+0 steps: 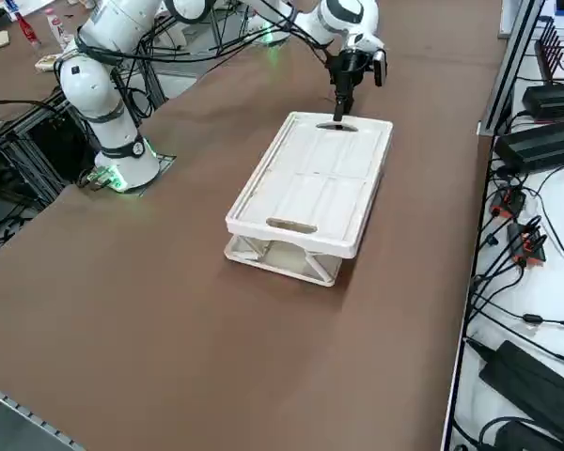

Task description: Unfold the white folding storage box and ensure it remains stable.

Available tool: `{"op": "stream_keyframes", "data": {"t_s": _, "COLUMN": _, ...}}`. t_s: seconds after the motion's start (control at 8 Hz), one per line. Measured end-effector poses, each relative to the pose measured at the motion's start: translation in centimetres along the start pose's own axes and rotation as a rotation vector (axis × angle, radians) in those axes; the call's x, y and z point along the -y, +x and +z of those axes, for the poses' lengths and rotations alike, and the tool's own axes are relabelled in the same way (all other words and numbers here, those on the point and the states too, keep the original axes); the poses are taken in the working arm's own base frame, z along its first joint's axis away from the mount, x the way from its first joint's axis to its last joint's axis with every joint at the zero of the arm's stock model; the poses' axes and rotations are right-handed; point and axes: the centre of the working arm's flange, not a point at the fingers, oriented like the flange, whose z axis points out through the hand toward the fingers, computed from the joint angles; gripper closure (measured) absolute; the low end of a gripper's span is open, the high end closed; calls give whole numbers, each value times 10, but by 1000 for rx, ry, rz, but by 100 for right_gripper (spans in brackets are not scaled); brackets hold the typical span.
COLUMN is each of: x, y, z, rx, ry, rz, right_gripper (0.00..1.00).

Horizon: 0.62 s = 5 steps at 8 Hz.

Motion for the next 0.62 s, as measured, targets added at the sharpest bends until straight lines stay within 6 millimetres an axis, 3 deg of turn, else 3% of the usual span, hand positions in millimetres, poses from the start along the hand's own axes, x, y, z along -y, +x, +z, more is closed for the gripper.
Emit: {"op": "stream_keyframes", "data": {"t_s": 0.62, "x": 0, "y": -21, "z": -14, "rx": 27, "ry": -97, "rz": -117, "right_gripper": 74}}
